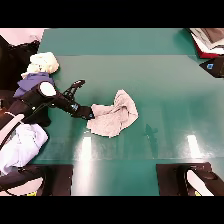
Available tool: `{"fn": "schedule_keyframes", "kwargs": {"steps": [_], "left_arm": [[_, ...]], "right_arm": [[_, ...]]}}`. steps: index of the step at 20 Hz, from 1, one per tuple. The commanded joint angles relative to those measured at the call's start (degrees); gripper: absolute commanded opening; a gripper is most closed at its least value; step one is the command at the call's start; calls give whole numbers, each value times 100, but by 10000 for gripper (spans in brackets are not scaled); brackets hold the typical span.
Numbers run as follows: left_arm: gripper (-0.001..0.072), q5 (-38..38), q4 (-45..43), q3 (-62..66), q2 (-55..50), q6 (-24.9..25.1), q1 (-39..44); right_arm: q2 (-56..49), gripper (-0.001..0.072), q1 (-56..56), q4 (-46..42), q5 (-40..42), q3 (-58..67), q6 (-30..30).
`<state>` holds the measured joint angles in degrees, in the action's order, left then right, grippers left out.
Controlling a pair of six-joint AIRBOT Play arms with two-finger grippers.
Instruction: Fold the shirts.
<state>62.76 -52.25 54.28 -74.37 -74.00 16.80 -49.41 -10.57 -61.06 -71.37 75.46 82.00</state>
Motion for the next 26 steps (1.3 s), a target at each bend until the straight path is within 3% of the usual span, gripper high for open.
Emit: {"fn": "schedule_keyframes", "kwargs": {"steps": [1, 6, 7, 9, 10, 13, 16, 19, 20, 21, 22, 24, 26], "left_arm": [[607, -442, 463, -210, -164, 203, -11], [602, -603, 581, -212, -485, 304, 461], [444, -664, 662, -208, -476, 302, 520], [59, -581, 686, -114, -450, 291, 529], [26, -415, 619, 17, -439, 286, 529], [25, 350, 238, 682, -437, 131, 529], [26, 986, 144, 1506, -437, 133, 529], [26, 1143, 146, 1993, -437, 129, 529], [26, 1141, 146, 2031, -437, 70, 529], [26, 1147, 140, 2031, -437, 44, 529], [26, 1174, 127, 2031, -439, 44, 529], [26, 1241, 125, 2031, -439, 44, 529], [26, 1325, 125, 2031, -439, 44, 529]], "right_arm": [[2, 14, 0, 4, -4, -22, 0], [4, 14, 0, 2, -186, -22, 0], [4, 14, 0, 2, -238, -22, 0], [4, 14, -2, -7, -356, -22, 0], [2, 14, 0, -9, -420, -22, 0], [-61, 14, 9, 2, -813, -59, 4], [-70, 14, 404, 0, -1069, -949, 140], [-68, 16, 1351, 7, -162, -2396, 579], [-87, 161, 1725, 7, 323, -2859, 649], [-149, 476, 2046, 9, 695, -3202, 684], [-280, 601, 2354, 7, 973, -3456, 885], [-590, 600, 2817, 7, 1578, -3762, 1486], [-942, 592, 3174, 11, 2162, -3816, 1714]]}}
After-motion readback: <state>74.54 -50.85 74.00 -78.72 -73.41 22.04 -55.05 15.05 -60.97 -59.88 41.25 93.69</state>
